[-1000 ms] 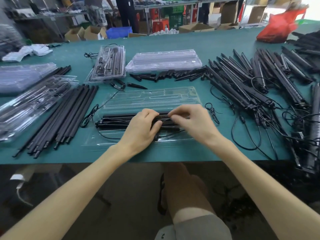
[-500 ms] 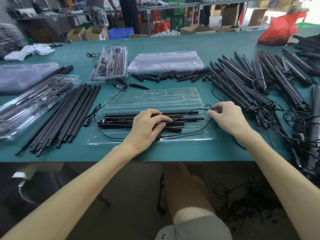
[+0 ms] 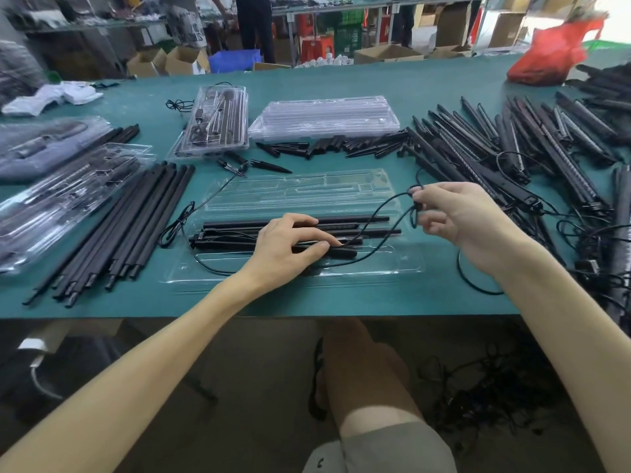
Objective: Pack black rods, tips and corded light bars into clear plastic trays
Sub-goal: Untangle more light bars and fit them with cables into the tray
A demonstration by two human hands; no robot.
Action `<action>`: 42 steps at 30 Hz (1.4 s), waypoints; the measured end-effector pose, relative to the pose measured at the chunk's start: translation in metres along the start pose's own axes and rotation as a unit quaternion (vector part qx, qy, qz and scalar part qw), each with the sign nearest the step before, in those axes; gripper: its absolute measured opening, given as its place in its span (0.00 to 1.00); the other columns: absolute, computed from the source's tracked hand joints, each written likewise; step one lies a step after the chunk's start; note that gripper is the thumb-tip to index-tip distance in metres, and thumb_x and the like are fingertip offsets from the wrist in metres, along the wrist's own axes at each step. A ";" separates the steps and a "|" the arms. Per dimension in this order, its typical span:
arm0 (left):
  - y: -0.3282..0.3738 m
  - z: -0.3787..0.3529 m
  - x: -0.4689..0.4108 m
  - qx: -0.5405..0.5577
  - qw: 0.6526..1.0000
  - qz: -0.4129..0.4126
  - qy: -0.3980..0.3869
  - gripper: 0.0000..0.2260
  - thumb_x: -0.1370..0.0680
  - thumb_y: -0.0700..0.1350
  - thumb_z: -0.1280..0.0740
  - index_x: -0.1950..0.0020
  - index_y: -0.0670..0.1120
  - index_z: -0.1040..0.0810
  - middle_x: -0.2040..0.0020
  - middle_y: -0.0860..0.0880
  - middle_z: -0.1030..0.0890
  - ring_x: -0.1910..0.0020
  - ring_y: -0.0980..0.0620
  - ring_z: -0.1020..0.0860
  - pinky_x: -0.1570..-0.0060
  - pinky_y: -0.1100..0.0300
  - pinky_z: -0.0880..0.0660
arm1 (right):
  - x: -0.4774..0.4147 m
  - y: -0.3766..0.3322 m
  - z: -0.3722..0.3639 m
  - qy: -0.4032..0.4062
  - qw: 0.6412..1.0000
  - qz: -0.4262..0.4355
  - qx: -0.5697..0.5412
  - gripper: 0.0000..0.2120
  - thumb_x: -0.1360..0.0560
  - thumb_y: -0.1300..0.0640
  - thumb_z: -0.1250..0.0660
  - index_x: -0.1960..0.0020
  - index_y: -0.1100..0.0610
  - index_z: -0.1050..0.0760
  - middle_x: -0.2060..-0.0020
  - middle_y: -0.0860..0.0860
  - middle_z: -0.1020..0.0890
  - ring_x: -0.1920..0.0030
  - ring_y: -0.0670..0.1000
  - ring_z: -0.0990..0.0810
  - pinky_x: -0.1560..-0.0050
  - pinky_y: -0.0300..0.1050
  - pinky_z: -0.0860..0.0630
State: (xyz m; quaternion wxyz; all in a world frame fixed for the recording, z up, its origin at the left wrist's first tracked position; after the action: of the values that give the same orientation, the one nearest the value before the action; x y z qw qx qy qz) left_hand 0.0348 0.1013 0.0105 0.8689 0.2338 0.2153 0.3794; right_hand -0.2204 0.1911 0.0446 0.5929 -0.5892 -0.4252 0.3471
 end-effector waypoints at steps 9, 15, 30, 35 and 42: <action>0.003 0.005 0.001 0.019 0.999 0.030 -0.036 0.12 0.22 0.62 0.36 0.43 0.63 0.17 0.32 0.58 0.29 0.29 0.54 0.37 0.25 0.48 0.46 | 0.013 0.019 -0.029 -0.062 0.997 -0.031 -0.023 0.13 0.21 0.67 0.33 0.38 0.62 0.26 0.55 0.62 0.18 0.58 0.62 0.13 0.58 0.45 0.17; 0.002 0.006 0.003 0.012 0.998 0.000 -0.063 0.22 0.34 0.68 0.31 0.42 0.65 0.18 0.30 0.57 0.30 0.29 0.56 0.39 0.25 0.50 0.48 | 0.015 0.025 -0.039 -0.022 1.000 0.002 0.004 0.14 0.25 0.59 0.26 0.42 0.60 0.22 0.54 0.56 0.14 0.58 0.50 0.15 0.57 0.41 0.22; -0.004 0.001 0.001 -0.032 0.996 -0.023 -0.078 0.23 0.36 0.75 0.29 0.44 0.70 0.22 0.30 0.58 0.32 0.29 0.55 0.38 0.26 0.51 0.48 | 0.021 0.010 -0.038 -0.070 0.982 -0.054 -0.167 0.10 0.23 0.68 0.32 0.43 0.70 0.23 0.59 0.57 0.14 0.54 0.52 0.13 0.56 0.36 0.19; -0.007 -0.003 0.001 -0.043 0.996 -0.027 -0.067 0.21 0.37 0.77 0.37 0.46 0.75 0.26 0.31 0.60 0.32 0.29 0.56 0.38 0.27 0.53 0.47 | 0.031 0.013 -0.035 -0.093 0.968 -0.082 -0.219 0.06 0.24 0.67 0.31 0.50 0.71 0.21 0.51 0.61 0.14 0.45 0.54 0.15 0.52 0.36 0.19; -0.010 -0.004 0.003 -0.056 0.995 -0.047 -0.060 0.26 0.36 0.77 0.36 0.41 0.71 0.25 0.30 0.59 0.34 0.28 0.55 0.40 0.26 0.50 0.48 | 0.038 0.018 -0.035 -0.071 0.976 -0.071 -0.195 0.09 0.21 0.67 0.34 0.45 0.73 0.24 0.52 0.61 0.14 0.46 0.55 0.14 0.51 0.37 0.19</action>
State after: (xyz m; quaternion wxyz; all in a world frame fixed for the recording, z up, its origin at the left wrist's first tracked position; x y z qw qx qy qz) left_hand 0.0398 0.0989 0.0007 0.9091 0.1966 0.1517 0.3345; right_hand -0.1713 0.2130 0.0322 0.4581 -0.6361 -0.5661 0.2553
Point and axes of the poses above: each hand's wrist, its own x-axis away from the middle knuckle, its own z-axis out of the back of the hand, y = z × x, the point moved 2 cm from there along -x, towards the middle knuckle
